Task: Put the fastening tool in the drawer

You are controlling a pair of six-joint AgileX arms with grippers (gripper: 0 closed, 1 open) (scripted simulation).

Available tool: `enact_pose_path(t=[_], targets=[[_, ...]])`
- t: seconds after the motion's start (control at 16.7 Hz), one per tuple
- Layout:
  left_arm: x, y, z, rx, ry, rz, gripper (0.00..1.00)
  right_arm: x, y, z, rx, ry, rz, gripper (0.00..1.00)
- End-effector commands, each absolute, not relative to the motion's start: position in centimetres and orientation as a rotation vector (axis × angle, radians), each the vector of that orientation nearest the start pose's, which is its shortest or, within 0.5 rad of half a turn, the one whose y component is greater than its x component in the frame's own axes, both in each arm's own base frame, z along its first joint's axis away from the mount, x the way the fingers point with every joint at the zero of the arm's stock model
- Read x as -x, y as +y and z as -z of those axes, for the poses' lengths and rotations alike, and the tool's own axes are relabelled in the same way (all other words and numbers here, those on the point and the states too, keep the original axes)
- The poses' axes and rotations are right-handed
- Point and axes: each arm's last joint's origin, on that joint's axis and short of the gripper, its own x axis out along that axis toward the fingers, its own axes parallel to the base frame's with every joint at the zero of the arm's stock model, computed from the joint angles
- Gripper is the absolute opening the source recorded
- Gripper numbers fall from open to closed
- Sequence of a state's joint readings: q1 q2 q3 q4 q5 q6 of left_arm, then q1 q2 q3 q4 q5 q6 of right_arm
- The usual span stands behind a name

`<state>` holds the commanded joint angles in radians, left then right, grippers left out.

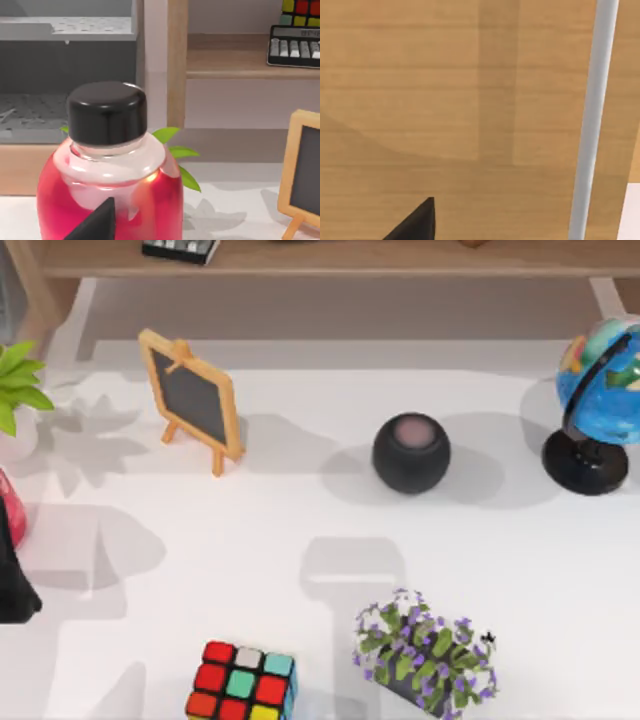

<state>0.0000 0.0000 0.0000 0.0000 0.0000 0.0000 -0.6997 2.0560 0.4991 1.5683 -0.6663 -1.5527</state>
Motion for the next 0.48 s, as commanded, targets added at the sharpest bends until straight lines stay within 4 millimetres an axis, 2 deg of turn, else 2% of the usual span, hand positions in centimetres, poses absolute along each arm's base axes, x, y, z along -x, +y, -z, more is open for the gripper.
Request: enact_pose_path(t=[0.3,0.48], targets=[[-10.57,-0.12,-16.0,0.0,0.0,0.0,1.0,-25.0,-17.89,-8.92,1.571,0.008,0.008,1.0],[-10.57,-0.12,-16.0,0.0,0.0,0.0,1.0,-25.0,-17.89,-8.92,1.571,0.008,0.008,0.77]])
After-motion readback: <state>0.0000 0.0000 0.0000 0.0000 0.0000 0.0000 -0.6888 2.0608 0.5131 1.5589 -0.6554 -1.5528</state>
